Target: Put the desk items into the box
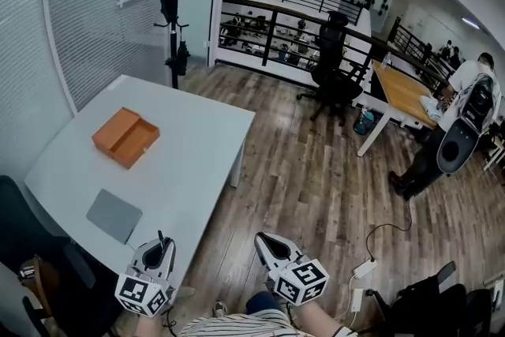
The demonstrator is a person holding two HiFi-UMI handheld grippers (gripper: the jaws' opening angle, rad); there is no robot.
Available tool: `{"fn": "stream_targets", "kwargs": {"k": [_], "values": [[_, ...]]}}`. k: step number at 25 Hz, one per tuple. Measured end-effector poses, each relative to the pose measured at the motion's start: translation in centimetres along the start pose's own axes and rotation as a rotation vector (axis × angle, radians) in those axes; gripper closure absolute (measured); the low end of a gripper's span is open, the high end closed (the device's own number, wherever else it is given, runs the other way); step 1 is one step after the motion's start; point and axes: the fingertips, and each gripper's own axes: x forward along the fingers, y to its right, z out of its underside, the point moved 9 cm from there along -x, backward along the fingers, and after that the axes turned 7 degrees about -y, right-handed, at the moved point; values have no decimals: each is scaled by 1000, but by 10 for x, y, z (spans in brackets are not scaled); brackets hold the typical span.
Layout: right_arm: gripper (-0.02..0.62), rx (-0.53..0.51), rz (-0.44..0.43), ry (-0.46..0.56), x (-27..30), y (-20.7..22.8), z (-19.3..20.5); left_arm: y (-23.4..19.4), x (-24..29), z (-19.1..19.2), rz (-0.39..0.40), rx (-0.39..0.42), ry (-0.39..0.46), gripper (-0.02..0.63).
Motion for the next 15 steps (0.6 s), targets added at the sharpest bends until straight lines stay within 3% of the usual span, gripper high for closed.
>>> {"fn": "stream_targets", "kwargs": {"k": [5,15], "values": [[568,21,-11,-18,25,24,-4,-6,23,5,-4,-14,-22,568],[568,-31,-152,-75,82,103,-42,-3,100,-17,-149,-59,6,568]]}}
